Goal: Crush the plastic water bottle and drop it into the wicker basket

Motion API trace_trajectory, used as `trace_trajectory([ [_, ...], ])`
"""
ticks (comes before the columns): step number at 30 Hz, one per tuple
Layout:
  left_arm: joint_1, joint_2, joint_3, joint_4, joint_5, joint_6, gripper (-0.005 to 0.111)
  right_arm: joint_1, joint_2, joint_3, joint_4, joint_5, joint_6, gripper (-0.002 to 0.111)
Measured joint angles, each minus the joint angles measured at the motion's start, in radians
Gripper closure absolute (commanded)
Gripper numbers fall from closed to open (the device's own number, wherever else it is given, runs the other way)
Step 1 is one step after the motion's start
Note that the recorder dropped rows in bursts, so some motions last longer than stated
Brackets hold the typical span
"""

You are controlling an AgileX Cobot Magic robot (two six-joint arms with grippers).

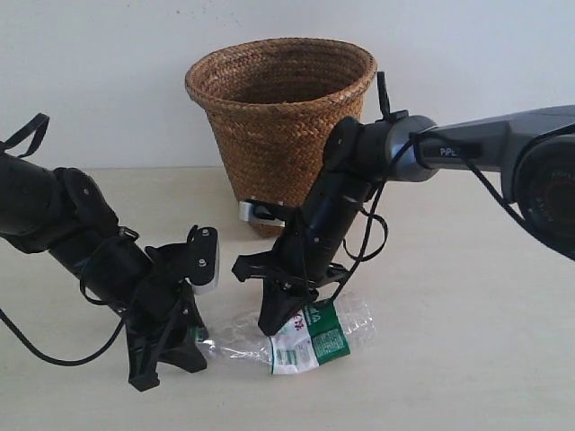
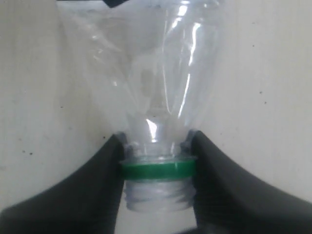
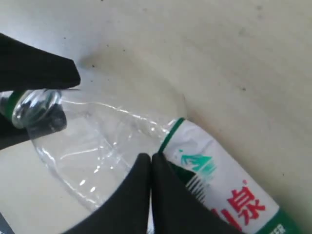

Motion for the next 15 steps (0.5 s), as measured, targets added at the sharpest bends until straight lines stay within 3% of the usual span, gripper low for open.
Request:
trace_trajectory([
  [7,-0.002,0.000,0.000,-0.023,-0.017,0.000,0.102,0.002,-0.122,0.018,-0.091,-0.008,-0.026,0.108],
  [15,-0.002,0.000,0.000,-0.023,-0.020,0.000,0.102,0.002,-0.191,0.041,-0.050,0.003,-0.051,0.108],
])
